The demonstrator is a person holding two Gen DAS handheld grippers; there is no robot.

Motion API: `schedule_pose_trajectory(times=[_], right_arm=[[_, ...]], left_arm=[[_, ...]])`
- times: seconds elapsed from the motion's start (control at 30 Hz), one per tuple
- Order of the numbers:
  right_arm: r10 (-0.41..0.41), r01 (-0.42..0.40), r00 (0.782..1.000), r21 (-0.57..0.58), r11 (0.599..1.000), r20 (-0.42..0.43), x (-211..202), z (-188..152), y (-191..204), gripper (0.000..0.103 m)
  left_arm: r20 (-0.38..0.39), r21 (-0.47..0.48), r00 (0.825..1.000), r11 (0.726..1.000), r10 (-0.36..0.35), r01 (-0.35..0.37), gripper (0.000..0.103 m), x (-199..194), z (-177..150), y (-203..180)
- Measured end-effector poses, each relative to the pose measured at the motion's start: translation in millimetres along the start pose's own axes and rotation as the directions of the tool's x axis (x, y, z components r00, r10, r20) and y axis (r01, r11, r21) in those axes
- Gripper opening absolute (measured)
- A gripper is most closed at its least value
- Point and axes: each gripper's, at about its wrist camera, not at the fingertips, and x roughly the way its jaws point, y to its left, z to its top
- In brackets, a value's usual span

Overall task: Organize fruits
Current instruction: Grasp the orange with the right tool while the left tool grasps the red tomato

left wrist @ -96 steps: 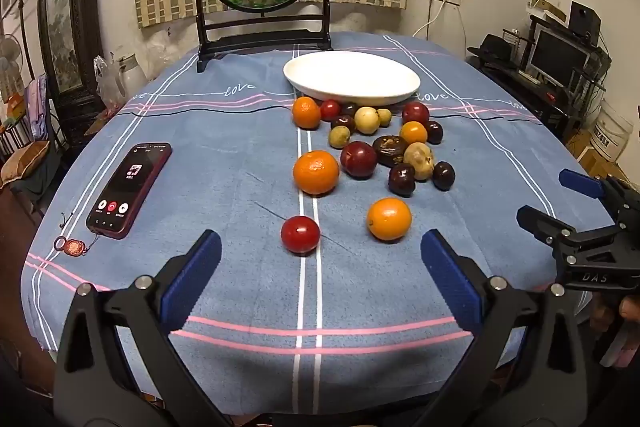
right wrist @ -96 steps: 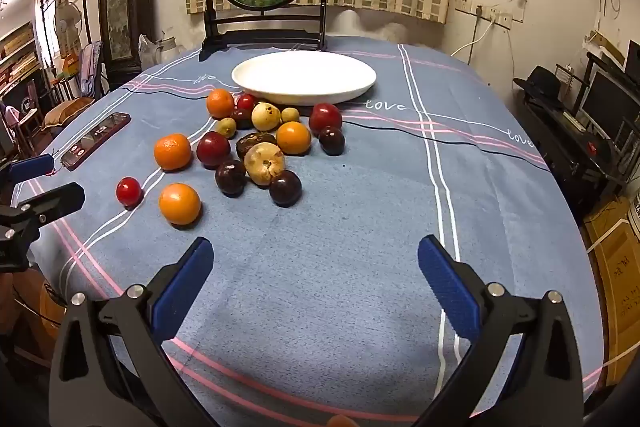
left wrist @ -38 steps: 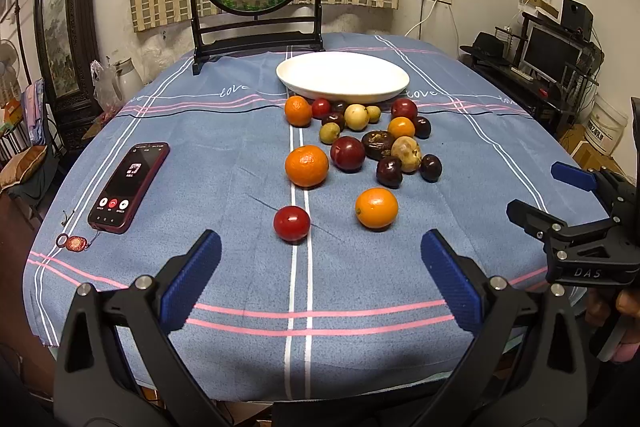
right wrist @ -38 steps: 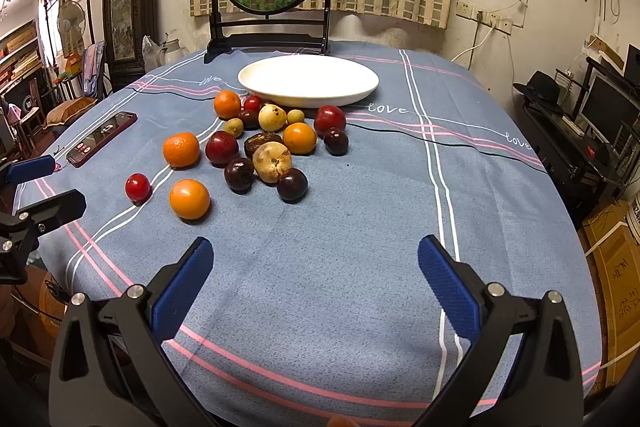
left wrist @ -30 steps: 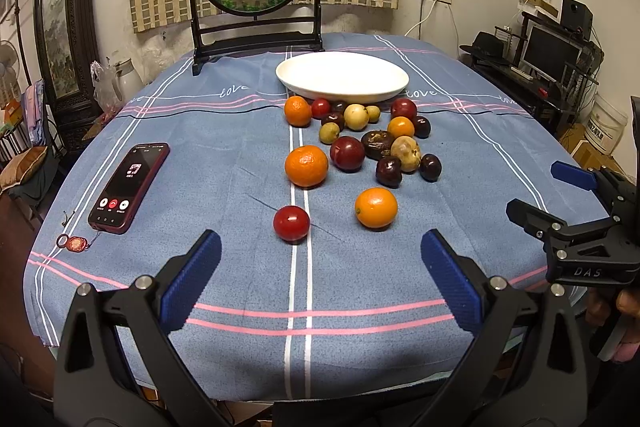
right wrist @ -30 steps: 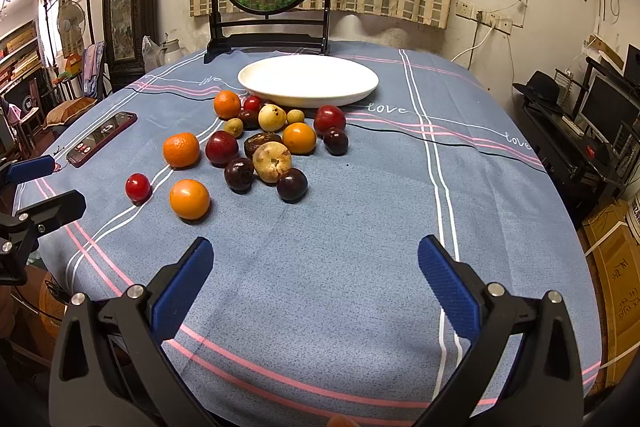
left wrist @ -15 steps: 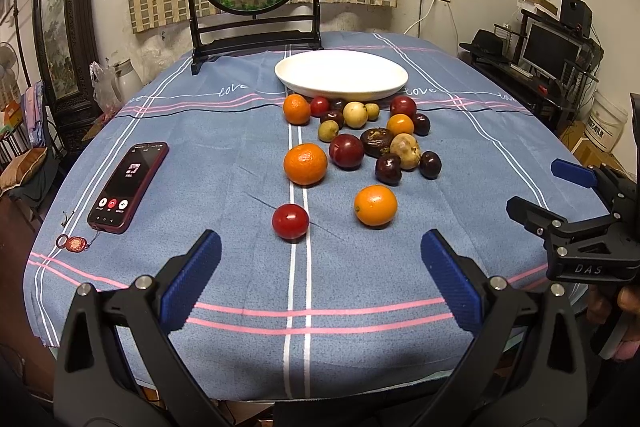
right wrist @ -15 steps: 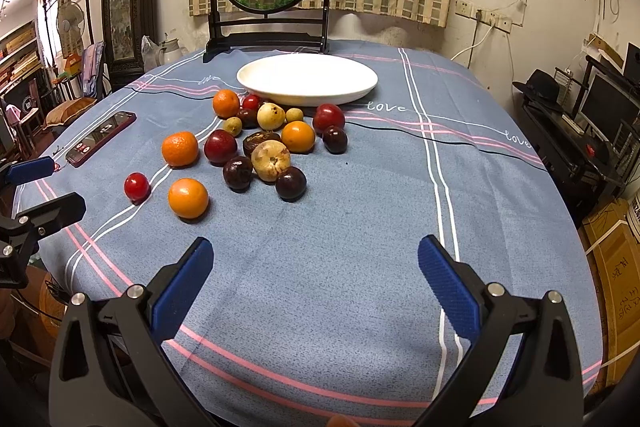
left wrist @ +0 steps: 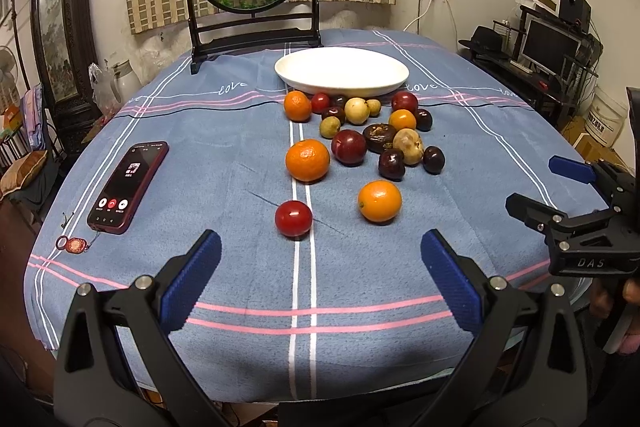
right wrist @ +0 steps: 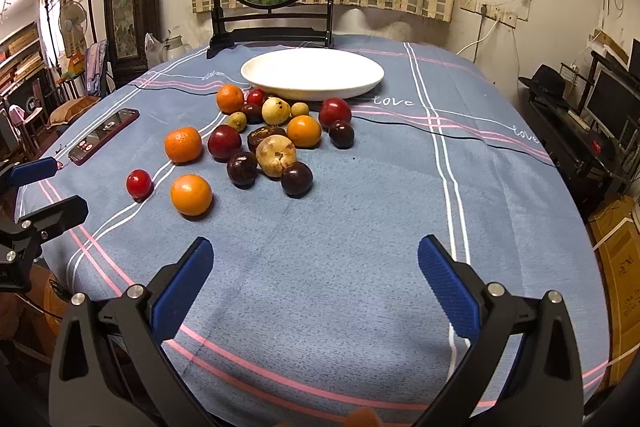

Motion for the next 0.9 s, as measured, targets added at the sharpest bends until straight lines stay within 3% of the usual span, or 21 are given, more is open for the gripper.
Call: schedule_pose_trajectory(times=[0.07, 0.17, 0.33, 0.43, 0.63, 0.83, 0.87, 0.9], right_arm=[[0.023, -0.023, 1.000, 0.010, 1.000, 0.020, 1, -2, -1, 0.102], [0.127, -0.127, 0.992, 0.046, 0.991, 0.012, 8, -4, 0, 0.102], [0.127, -0.124, 0.990, 0.049, 0.991, -0.064, 24, 1, 14, 0.102], [0.226, -0.222, 0.970, 0.052, 0.974, -0.093, 34, 10, 29, 0.084], [0.212, -0.227, 0.959, -0.065, 0.972, -0.186, 67, 27, 74, 0.068], [0.222, -0.247, 0.944, -0.078, 0.966, -0.246, 94, 38, 90, 0.057], [0.227, -0.253, 0.938, -0.069, 0.965, -0.261, 99, 39, 90, 0.046], [0.239, -0.265, 0.932, -0.060, 0.962, -0.274, 103, 39, 89, 0.042]], left_arm=[[0.002, 0.003, 1.000, 1.000, 0.003, -0.003, 0.101, 2, -3, 3], [-0.008, -0.017, 1.000, 1.000, -0.010, 0.010, 0.101, 7, -8, 14], [-0.009, -0.028, 1.000, 0.999, -0.022, 0.022, 0.101, 14, -16, 30], [-0.002, -0.039, 1.000, 0.999, -0.028, 0.028, 0.101, 19, -19, 42], [-0.015, -0.057, 0.998, 0.997, -0.057, 0.056, 0.101, 30, -17, 63], [-0.026, -0.051, 0.997, 0.996, -0.073, 0.071, 0.101, 41, -10, 75], [-0.029, -0.048, 0.997, 0.996, -0.073, 0.072, 0.101, 43, -9, 75], [-0.032, -0.045, 0.997, 0.996, -0.075, 0.073, 0.101, 45, -8, 75]])
